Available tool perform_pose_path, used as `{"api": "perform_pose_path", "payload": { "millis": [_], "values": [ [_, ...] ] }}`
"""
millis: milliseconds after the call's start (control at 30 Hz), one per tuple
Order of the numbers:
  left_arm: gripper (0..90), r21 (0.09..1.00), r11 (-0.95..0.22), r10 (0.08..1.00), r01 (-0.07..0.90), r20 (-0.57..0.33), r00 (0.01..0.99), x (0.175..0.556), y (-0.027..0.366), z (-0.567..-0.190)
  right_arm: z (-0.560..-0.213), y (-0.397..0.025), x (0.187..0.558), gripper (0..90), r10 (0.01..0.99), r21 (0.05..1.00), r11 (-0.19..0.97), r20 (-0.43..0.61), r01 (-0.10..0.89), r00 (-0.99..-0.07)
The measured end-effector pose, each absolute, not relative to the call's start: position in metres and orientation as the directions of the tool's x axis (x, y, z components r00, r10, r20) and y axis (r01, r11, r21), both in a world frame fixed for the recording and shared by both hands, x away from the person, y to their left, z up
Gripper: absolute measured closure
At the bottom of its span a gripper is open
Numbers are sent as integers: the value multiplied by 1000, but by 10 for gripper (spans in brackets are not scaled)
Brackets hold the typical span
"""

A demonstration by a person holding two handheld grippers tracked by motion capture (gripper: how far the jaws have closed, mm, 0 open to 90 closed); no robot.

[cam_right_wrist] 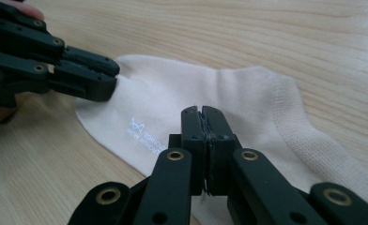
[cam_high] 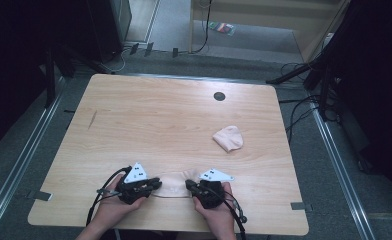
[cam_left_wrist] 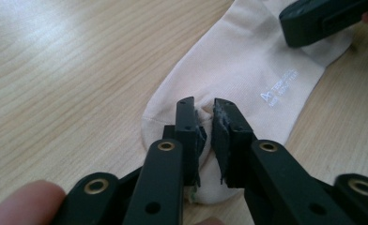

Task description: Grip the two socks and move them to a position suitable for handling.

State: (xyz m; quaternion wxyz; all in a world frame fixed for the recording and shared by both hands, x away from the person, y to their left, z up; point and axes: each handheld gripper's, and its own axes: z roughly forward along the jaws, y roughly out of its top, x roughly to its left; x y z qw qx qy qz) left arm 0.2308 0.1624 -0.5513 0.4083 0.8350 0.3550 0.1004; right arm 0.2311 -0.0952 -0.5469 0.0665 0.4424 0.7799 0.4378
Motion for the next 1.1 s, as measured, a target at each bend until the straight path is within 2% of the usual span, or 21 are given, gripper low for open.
{"api": "perform_pose_path", "payload": {
  "millis": [267,333,367,433,500,533,600,633,667,767,900,1100],
  "values": [
    [620,755,-445,647,481,-99,756,229,161,-551,-551,-96,232,881,758,714,241,284,657,-587],
    [525,755,-454,636,473,-98,766,228,159,-551,-551,-96,232,871,755,715,246,282,654,-592],
    [525,754,-460,624,468,-100,775,228,159,-551,-551,-96,232,863,753,718,250,278,649,-597],
    [442,753,-451,606,479,-135,784,229,161,-551,-551,-96,232,851,743,717,255,284,648,-606],
    [439,758,-440,604,481,-147,784,229,163,-550,-550,-97,232,856,744,716,251,287,651,-603],
    [446,775,-409,611,482,-160,776,230,166,-548,-549,-97,231,868,746,721,243,289,649,-600],
    [539,806,-320,635,497,-207,745,234,175,-543,-545,-96,229,888,739,739,225,296,636,-605],
    [665,812,-270,648,517,-244,721,238,178,-541,-541,-90,227,900,721,753,211,310,623,-620],
    [665,812,-234,666,535,-268,697,241,182,-539,-541,-90,227,900,721,753,211,310,623,-620],
    [768,777,-246,730,580,-245,638,252,181,-543,-541,-69,223,900,678,761,246,307,601,-667],
    [840,730,-293,726,618,-251,640,256,175,-550,-543,-39,222,900,639,765,310,272,564,-719],
    [865,728,-314,746,609,-208,633,254,171,-551,-555,-28,224,900,640,735,362,251,573,-726]
  ]
}}
